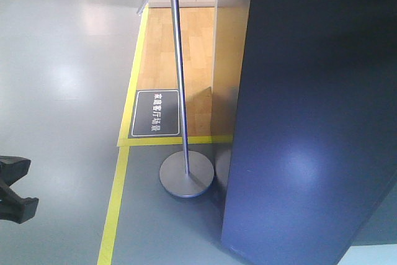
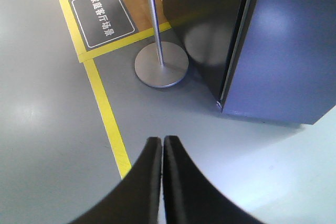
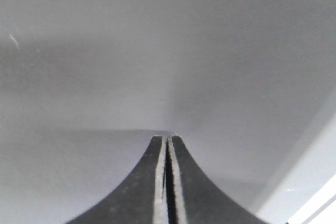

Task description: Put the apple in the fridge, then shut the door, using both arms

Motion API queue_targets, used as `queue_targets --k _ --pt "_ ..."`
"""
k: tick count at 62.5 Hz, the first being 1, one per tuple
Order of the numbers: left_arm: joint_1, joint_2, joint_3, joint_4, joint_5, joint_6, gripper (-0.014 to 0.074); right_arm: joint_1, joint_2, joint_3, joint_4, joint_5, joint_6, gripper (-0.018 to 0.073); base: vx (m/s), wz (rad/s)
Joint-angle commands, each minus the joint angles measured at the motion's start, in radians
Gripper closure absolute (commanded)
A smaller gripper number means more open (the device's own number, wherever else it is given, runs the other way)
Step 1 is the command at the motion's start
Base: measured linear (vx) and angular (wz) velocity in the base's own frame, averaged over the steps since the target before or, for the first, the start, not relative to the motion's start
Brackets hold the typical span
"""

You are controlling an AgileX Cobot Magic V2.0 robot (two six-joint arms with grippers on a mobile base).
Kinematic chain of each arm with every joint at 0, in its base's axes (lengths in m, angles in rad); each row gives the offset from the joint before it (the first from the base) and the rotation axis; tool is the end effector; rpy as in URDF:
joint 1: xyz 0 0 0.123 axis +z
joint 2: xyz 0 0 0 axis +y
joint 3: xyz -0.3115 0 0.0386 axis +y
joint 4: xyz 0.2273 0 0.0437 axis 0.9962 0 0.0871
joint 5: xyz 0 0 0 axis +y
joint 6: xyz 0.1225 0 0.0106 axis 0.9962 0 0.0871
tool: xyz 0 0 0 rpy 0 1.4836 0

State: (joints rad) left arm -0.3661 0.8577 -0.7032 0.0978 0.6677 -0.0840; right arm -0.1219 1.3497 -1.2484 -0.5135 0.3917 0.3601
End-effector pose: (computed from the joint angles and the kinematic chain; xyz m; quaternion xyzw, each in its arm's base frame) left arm 0.1408 -0.0460 0.3099 0.1509 0.9006 -0.0483 0.4048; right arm 0.3078 -0.0610 0.4133 0.0542 0.8184 -0.1454 0.5533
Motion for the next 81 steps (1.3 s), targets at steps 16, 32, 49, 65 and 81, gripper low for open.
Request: queue_targets --k 16,32,49,65,81 --pt "0.001 -0.008 -0.025 0.003 -0.055 -0.010 0.0603 -0.007 0.206 -0.217 -0.023 -0.074 -0.008 0.0563 0.00 0.00" --pt "0.001 -0.008 -0.025 0.003 -0.055 -0.010 0.0603 -0.007 0.375 -0.361 -0.021 -0.101 -0.003 0.0563 0.00 0.00" --pt "0.001 -0.008 -0.025 0.003 -0.055 -0.010 0.0603 -0.006 0.492 -0.476 -0.015 -0.087 0.001 0.0563 0.00 0.00" --pt "0.001 -0.008 -0.025 0.003 -0.055 -0.010 0.0603 -0.006 0.482 -0.476 0.099 -0.046 -0.028 0.0563 0.00 0.00" --pt "0.001 -0.008 -0.025 0.003 -0.055 -0.010 0.0603 -0.006 0.423 -0.476 0.430 0.159 -0.391 0.0563 0.00 0.00"
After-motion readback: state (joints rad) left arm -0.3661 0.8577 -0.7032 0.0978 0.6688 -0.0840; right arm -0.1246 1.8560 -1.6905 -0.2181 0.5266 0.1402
